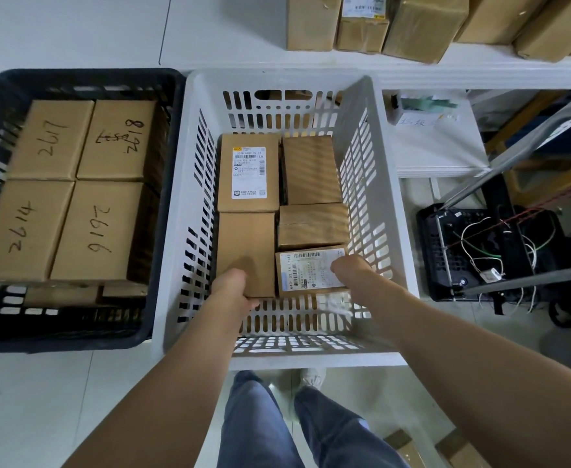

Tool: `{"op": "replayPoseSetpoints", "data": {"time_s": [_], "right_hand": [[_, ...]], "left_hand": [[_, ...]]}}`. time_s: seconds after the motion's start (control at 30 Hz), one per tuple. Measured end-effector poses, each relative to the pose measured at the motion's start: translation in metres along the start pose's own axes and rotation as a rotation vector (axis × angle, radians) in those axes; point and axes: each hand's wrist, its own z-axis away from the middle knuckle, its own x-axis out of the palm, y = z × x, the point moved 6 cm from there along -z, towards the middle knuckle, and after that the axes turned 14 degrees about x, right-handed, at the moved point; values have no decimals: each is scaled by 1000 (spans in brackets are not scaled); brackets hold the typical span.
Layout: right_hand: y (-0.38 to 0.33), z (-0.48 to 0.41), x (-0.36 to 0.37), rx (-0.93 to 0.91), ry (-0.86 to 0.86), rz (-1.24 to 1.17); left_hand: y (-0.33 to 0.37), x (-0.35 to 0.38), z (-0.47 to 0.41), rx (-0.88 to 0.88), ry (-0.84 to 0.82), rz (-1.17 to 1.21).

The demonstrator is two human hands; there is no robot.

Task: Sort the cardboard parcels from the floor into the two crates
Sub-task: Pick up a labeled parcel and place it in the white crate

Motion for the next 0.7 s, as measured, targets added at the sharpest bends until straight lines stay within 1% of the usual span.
{"op": "replayPoseSetpoints", "data": {"time_s": [0.03, 0.07, 0.1, 0.13, 0.17, 0.2, 0.23, 0.33, 0.4, 0.5, 0.6, 0.7], "right_hand": [[-3, 3, -7, -73, 161, 340], [-10, 7, -6, -227, 214, 540], [-15, 16, -9, -313, 254, 589], [-18, 24, -12, -349, 266, 540], [-16, 29, -14, -386, 198, 355], [-20, 28, -20, -325, 118, 82], [-22, 31, -28, -274, 83, -152], [-30, 52, -38, -333, 62, -250], [-31, 74, -48, -403, 59, -300], [-31, 109, -74, -507, 66, -437], [-24, 140, -102, -560, 111, -560], [-14, 167, -125, -611, 182, -667]], "left_hand": [[0, 0, 0, -1, -3, -6], [2, -1, 5, -15, -7, -9], [4, -2, 7, -15, -7, -23], [7, -2, 10, -23, -5, -24], [11, -2, 16, -12, -7, -45], [17, -1, 21, 9, 2, -69], [24, 0, 25, 43, 3, -107], [50, 5, 45, 169, 4, -137], [67, 13, 59, 228, -51, -91], [92, 26, 78, 306, -125, -31], [119, 43, 100, 423, -222, -28], [139, 66, 128, 533, -386, -75]]}}
